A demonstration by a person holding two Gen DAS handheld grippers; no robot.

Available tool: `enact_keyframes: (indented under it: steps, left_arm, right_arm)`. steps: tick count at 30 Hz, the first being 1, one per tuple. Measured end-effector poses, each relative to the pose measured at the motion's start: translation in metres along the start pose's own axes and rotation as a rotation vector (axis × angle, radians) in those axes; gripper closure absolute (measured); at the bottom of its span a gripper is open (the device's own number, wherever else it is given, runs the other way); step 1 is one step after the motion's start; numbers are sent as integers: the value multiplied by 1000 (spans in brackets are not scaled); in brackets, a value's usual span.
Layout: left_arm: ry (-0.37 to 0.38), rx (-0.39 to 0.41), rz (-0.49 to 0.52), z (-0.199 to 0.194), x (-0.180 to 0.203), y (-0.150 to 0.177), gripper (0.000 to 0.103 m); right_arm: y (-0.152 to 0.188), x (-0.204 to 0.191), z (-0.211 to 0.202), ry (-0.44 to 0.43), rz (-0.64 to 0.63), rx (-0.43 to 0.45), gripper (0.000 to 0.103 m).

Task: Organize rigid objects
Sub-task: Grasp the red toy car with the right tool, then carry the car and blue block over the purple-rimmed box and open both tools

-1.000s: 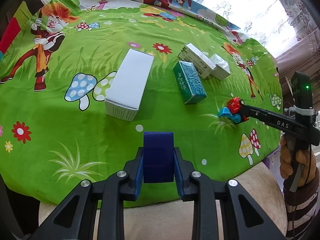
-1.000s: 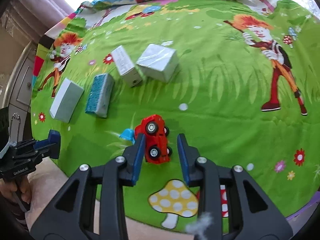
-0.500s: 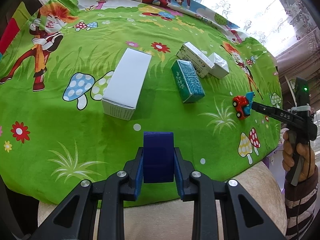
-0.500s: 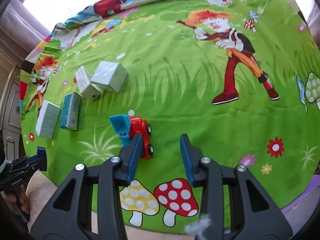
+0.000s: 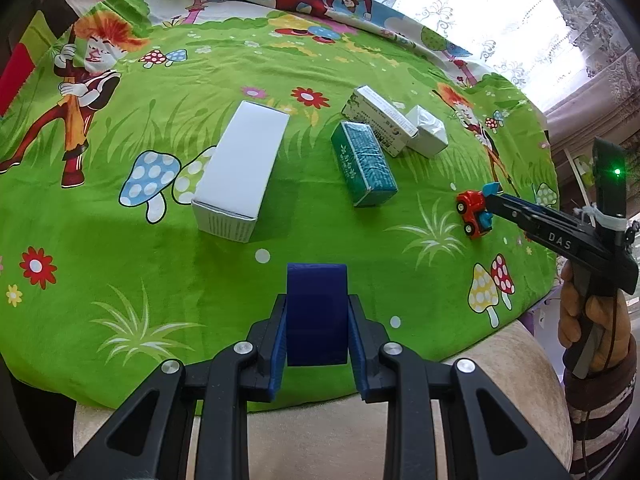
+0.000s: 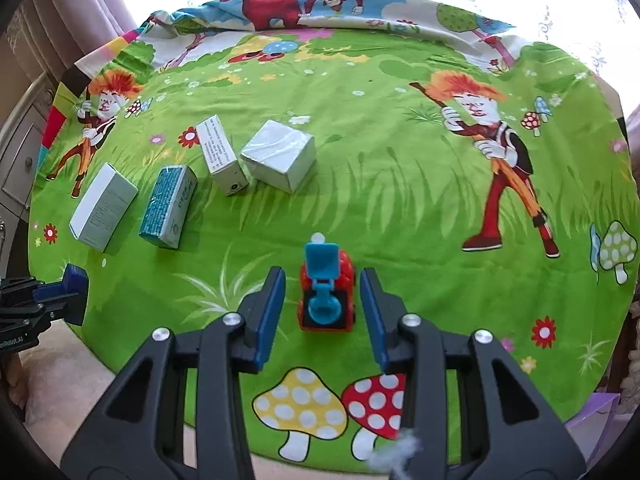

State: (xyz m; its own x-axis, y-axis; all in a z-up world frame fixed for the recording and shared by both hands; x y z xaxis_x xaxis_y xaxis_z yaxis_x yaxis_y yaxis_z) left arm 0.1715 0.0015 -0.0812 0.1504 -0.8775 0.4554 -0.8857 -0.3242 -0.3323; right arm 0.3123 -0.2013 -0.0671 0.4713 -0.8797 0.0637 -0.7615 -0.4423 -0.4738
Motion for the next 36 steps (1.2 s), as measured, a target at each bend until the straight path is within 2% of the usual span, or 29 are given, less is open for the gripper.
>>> enact_keyframes:
  steps: [2,4,12,19,28,36]
  left_arm:
    - [0,-1,1,0,0,0,75]
    - [0,-2,5,0,2,0,75]
    - [18,1,59,-5,25,-3,75]
    - [67,-19,160,-3,77,-5,75]
    - [159,-100,367,20,190,10,75]
    - [193,-231,537,64,279,49,75]
  right_arm:
    - [-1,-2,1,11,-11,10,63]
    - [-1,-3,5,9,-13,2,82]
    - [1,8,-18,24,9,59,83]
    - [16,41,-61,36,83,80,83]
    - [80,118,-114,114,227,80,83]
    - [163,184,-134,209,370,45,83]
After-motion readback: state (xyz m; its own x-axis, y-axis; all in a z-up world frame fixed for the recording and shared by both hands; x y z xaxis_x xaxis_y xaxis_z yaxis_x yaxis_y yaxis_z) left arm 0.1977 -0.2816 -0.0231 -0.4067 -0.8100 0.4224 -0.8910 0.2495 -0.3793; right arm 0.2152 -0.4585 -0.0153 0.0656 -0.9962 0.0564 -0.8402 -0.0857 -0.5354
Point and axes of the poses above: each gripper's, at about its wrist camera, not at the fingertips, and z roughly the way its jaws point, x to its right, y to its underside, the point moved 4 cm from there along z, roughly the way its jaws point, and after that the axes turned 10 degrees about y, right-handed, at the moved point
